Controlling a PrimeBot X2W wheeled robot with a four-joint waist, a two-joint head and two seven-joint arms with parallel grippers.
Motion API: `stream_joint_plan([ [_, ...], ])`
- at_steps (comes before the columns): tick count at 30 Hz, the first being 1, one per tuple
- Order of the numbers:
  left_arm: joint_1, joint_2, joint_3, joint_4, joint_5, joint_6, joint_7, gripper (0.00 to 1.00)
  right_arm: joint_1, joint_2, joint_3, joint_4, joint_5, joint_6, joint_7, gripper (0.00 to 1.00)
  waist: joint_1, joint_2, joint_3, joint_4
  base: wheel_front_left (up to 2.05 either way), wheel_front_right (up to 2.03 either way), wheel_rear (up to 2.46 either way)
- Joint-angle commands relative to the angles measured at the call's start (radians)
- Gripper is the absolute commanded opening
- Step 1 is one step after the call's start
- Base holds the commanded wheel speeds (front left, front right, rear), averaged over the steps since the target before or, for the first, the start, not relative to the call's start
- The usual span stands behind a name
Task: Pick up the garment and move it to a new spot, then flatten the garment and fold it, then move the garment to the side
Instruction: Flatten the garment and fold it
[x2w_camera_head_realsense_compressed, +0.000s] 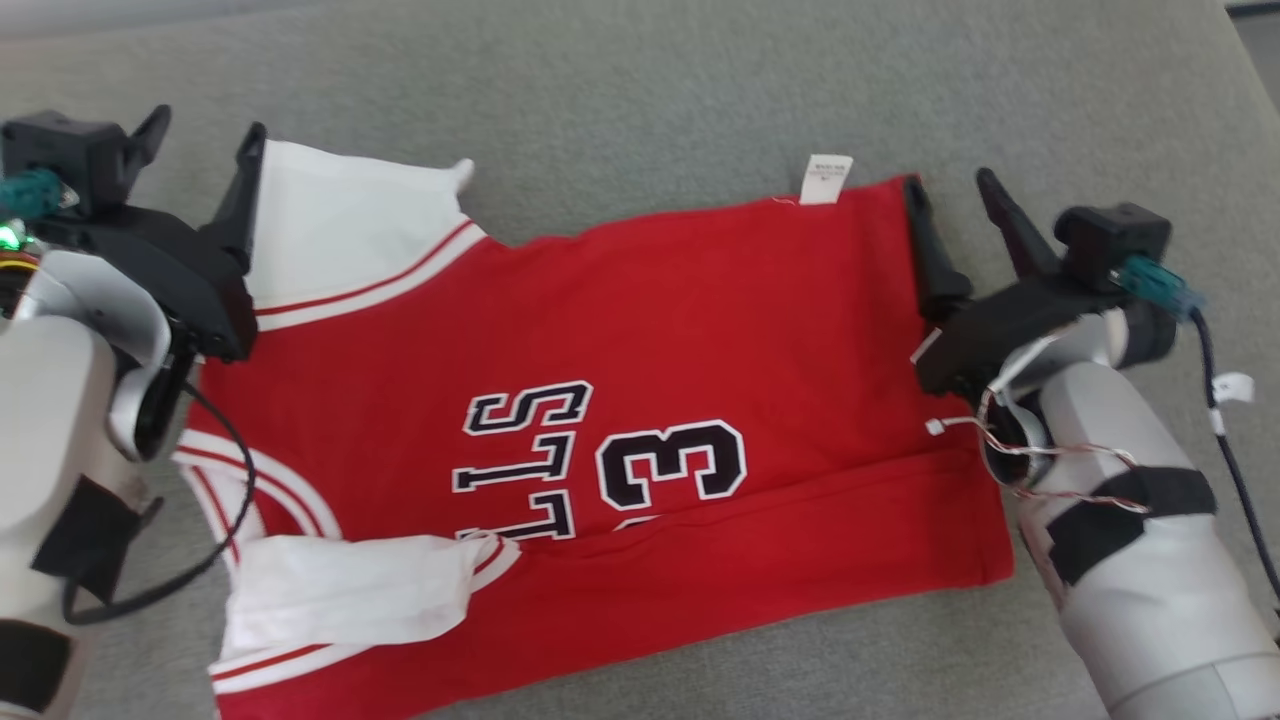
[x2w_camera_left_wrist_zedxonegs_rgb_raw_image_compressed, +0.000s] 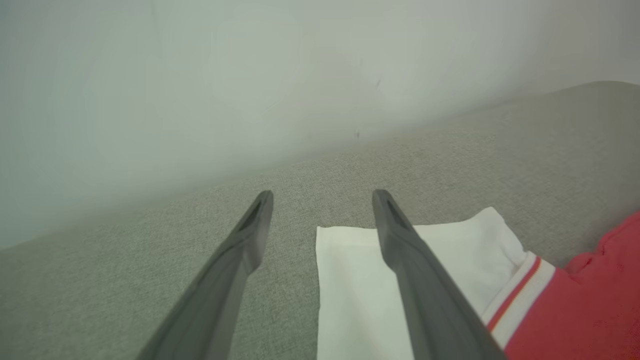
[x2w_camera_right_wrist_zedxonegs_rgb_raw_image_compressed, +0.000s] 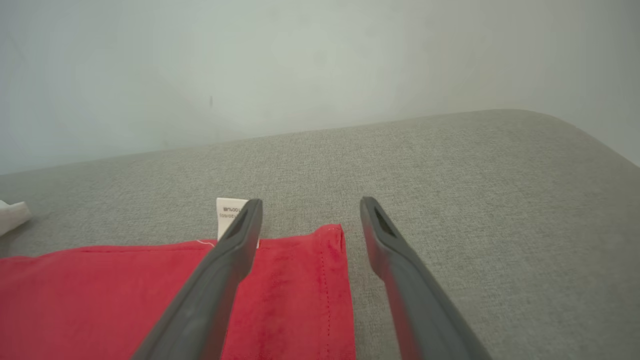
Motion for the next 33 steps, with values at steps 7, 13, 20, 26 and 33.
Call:
stream_joint_plan([
  [7, -0.087, 0.045, -0.106, 0.115, -0.097, 0.002, 0.053, 1.0, -0.093, 0.029, 0.068, 0.094, 0.034, -0.002, -0.007, 1.0, -0.0004, -0.0002, 0.074, -0.077, 0.0, 0.0, 0.0],
  [13, -0.151, 0.071, -0.172, 0.183, -0.126, 0.002, 0.07, 1.0, -0.151, 0.035, 0.111, 0.158, 0.057, -0.002, -0.014, 1.0, -0.0004, -0.0002, 0.105, -0.086, 0.0, 0.0, 0.0],
  [20, -0.19, 0.06, -0.236, 0.227, -0.163, 0.002, 0.072, 1.0, -0.205, 0.047, 0.159, 0.224, 0.084, -0.002, -0.022, 1.0, -0.0004, -0.0002, 0.122, -0.08, 0.0, 0.0, 0.0],
  [26, -0.202, 0.041, -0.289, 0.248, -0.229, 0.002, 0.119, 0.88, -0.245, 0.056, 0.199, 0.276, 0.104, -0.002, -0.007, 0.31, -0.0004, -0.0002, 0.135, -0.069, 0.0, 0.0, 0.0],
  [33, -0.206, 0.041, -0.339, 0.242, -0.274, 0.002, 0.102, 0.0, -0.278, 0.042, 0.205, 0.317, 0.103, -0.002, -0.058, 0.0, -0.0004, -0.0002, 0.141, -0.049, 0.0, 0.0, 0.0],
])
